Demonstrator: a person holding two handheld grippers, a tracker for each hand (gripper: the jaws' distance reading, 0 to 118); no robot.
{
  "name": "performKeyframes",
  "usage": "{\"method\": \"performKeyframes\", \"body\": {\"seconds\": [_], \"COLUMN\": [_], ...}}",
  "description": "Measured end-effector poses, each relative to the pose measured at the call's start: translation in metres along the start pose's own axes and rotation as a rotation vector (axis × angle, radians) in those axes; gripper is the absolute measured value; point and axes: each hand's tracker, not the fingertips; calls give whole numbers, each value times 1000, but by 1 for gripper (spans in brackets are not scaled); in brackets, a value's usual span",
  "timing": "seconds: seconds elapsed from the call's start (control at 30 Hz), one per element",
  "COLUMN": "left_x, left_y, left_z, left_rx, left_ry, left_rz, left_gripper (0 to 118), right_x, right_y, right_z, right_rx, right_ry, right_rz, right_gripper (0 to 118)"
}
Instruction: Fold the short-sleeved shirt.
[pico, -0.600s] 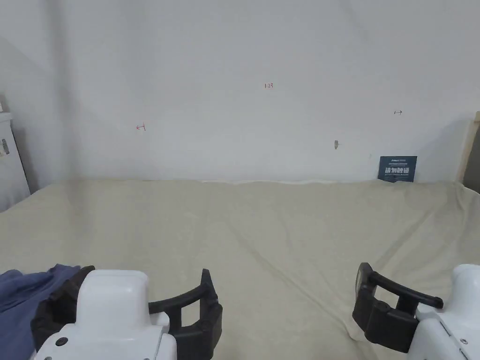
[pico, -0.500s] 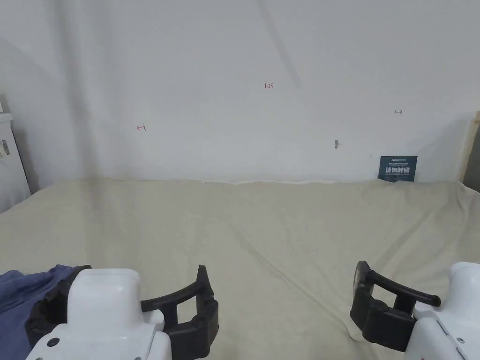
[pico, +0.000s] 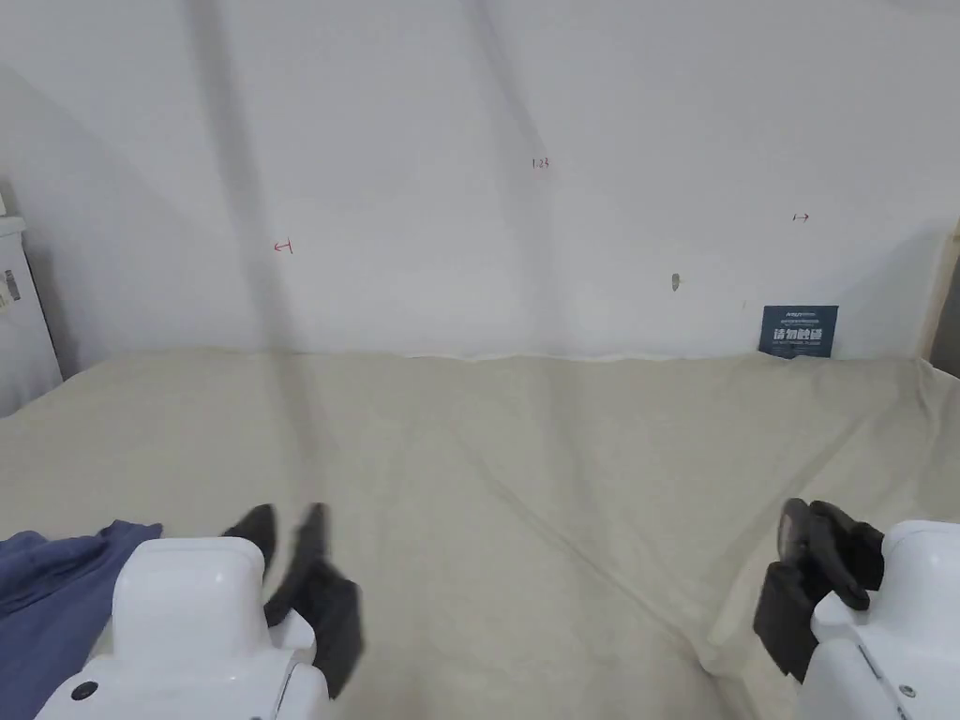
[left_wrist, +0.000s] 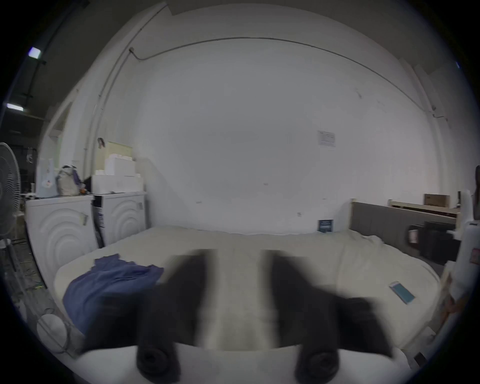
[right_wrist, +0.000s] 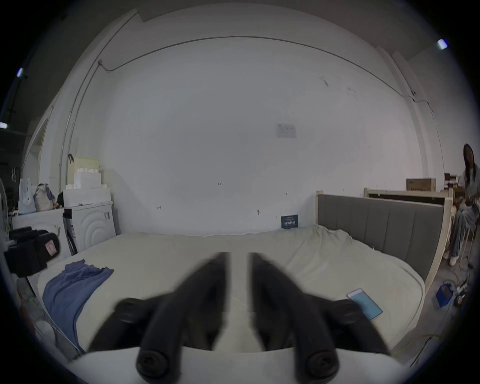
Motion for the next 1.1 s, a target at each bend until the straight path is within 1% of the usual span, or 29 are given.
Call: {"method": "performKeyframes", "body": {"seconds": [0.03, 0.1, 0.13, 0.2, 0.27, 0.33, 0.47, 0.67, 0.87, 0.97, 1.1], "left_x": [0, -4, -6, -5, -3, -1, 4, 6, 3, -3, -15], "left_y": [0, -2, -2, -2, -4, -3, -3, -4, -4, -3, 0], "left_z": [-3, -6, -6, -4, -3, -5, -5, -6, -7, -7, -5], "left_rx": [-5, -20, -36, -33, -28, -54, -47, -59, -67, -68, -70], "left_ry": [47, -41, -57, -55, -68, -80, -90, -94, -99, -86, -50], "left_rz": [-8, -8, 8, 31, 23, -13, -10, -27, -14, -12, 6], "left_gripper": [1, 1, 1, 0, 0, 0, 0, 0, 0, 0, 0], "right_x": [3, 7, 7, 7, 6, 7, 6, 9, 6, 3, -10], "right_y": [0, 0, 0, -1, -2, -2, -2, -3, -6, -6, -4], "right_z": [0, 1, 1, 0, -1, -2, -4, -4, -8, -11, -19], "right_rx": [-3, -13, -20, -24, -33, -42, -52, -55, -72, -76, -70], "right_ry": [9, 37, 36, 19, 24, 32, 19, 23, 27, 50, 103], "right_rz": [-18, -39, -37, -35, -38, -44, -17, -27, -7, -4, 10], "right_gripper": [10, 7, 2, 0, 0, 0, 0, 0, 0, 0, 0]}}
